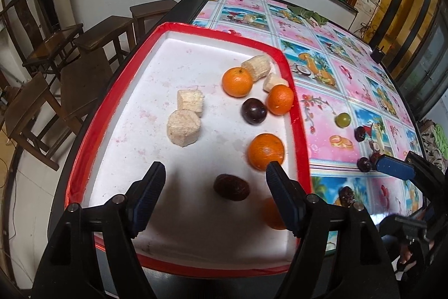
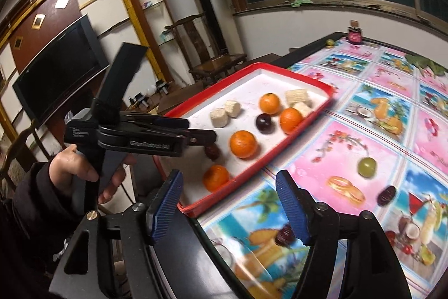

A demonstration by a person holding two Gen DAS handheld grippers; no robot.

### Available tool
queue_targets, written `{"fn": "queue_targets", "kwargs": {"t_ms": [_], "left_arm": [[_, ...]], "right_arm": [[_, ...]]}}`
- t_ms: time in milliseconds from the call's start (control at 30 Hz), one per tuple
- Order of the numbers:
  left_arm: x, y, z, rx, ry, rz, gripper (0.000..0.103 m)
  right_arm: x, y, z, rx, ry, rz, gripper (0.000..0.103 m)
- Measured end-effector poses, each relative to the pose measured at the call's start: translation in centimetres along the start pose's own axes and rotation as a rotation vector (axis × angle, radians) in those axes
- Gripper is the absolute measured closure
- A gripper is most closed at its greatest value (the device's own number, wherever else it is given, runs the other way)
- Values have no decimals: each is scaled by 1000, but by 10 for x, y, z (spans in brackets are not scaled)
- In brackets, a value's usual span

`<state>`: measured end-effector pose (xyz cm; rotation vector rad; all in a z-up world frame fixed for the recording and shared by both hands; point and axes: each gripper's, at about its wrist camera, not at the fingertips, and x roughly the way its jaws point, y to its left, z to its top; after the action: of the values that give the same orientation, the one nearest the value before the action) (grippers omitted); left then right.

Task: Organize fruits
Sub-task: 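Open the right gripper to drop the tangerine while the left gripper releases the plum, then move both grippers back from the tray to the fruit on the cloth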

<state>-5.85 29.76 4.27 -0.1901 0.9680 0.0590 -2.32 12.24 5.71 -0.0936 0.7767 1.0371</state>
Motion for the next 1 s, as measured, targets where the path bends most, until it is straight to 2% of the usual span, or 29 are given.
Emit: {"fn": "queue_targets", "kwargs": {"t_ms": [200, 500, 733, 867, 1000], "left_arm": [[-9, -19, 2, 26, -24, -22, 28], [-19, -66, 6, 106, -43, -100, 28], [-19, -104, 3, 173, -36, -178, 28], [-12, -123, -2, 210, -12, -208, 28], [-7, -136, -6, 240, 4, -218, 28]], "right_arm": [[-32, -26, -18, 59, -25, -61, 30], [-86, -78, -68, 206, -29, -198, 30], [-108, -100, -83, 263, -35, -275, 32], [-99, -107, -79, 288, -7, -294, 61], [-75, -112, -66, 296, 39, -286, 67]]}}
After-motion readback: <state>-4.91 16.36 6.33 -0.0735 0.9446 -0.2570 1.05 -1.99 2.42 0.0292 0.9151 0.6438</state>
